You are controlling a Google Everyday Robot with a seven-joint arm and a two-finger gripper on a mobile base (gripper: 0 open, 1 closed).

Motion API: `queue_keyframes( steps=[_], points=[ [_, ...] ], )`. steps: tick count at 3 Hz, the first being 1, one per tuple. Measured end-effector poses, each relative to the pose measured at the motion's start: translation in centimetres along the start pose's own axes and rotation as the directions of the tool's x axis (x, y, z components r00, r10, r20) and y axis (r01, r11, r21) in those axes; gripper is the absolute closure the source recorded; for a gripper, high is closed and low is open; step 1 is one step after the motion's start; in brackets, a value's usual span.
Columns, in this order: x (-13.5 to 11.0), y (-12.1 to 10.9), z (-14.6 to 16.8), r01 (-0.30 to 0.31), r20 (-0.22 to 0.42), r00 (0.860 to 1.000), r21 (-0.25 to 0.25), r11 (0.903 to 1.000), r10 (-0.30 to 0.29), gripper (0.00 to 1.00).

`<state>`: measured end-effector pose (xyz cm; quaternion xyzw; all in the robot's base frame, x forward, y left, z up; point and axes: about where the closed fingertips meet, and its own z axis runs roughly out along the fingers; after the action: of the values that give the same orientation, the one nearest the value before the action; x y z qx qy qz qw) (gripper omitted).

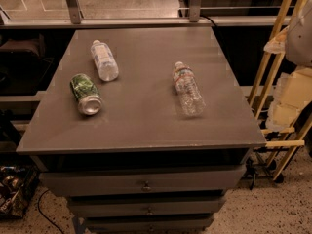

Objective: Place water bottle upright

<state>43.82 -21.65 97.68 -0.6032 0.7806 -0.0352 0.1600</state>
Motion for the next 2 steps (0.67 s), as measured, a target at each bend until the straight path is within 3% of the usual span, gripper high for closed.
queue_keyframes(
  steps=[2],
  points=[
    [-0.23,-0.30,-0.10,-0.022,0.004,1.000,0.003,0.9998,0.022,0.00]
  ],
)
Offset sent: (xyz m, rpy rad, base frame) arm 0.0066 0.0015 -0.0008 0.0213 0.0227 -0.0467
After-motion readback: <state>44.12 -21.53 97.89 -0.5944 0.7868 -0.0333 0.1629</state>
